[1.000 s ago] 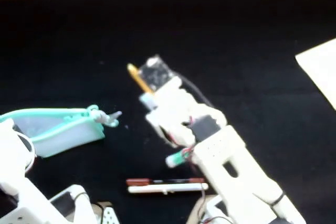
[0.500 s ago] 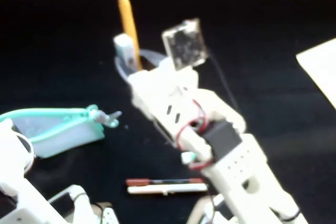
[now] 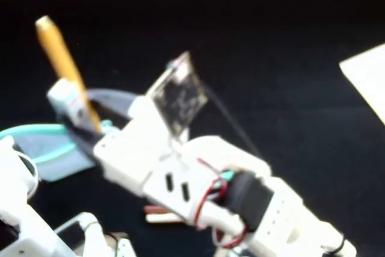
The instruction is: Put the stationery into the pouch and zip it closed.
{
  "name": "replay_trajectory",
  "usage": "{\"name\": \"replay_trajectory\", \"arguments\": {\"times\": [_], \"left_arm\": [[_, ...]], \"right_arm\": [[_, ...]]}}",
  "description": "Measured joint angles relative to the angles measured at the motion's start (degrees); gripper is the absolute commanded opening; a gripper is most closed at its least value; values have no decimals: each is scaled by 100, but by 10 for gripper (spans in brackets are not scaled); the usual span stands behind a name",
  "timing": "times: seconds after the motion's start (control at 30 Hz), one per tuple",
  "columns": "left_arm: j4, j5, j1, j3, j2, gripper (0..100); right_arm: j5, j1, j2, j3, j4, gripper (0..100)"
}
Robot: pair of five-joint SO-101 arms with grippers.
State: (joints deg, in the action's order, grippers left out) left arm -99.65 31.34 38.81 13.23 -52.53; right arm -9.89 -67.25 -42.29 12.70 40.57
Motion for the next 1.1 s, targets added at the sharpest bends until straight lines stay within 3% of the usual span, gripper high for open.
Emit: {"name": "replay_trajectory", "arguments": {"times": [0.3, 0.83, 1.1], "left_arm": [[0, 0, 0, 9, 0, 7], [0, 0, 0, 9, -18, 7], [0, 0, 0, 9, -18, 7]], "right_arm": [[0, -440, 0, 26, -492, 6], [-9, -431, 607, 1793, -2822, 6], [-18, -352, 967, 1837, -3007, 6]]}}
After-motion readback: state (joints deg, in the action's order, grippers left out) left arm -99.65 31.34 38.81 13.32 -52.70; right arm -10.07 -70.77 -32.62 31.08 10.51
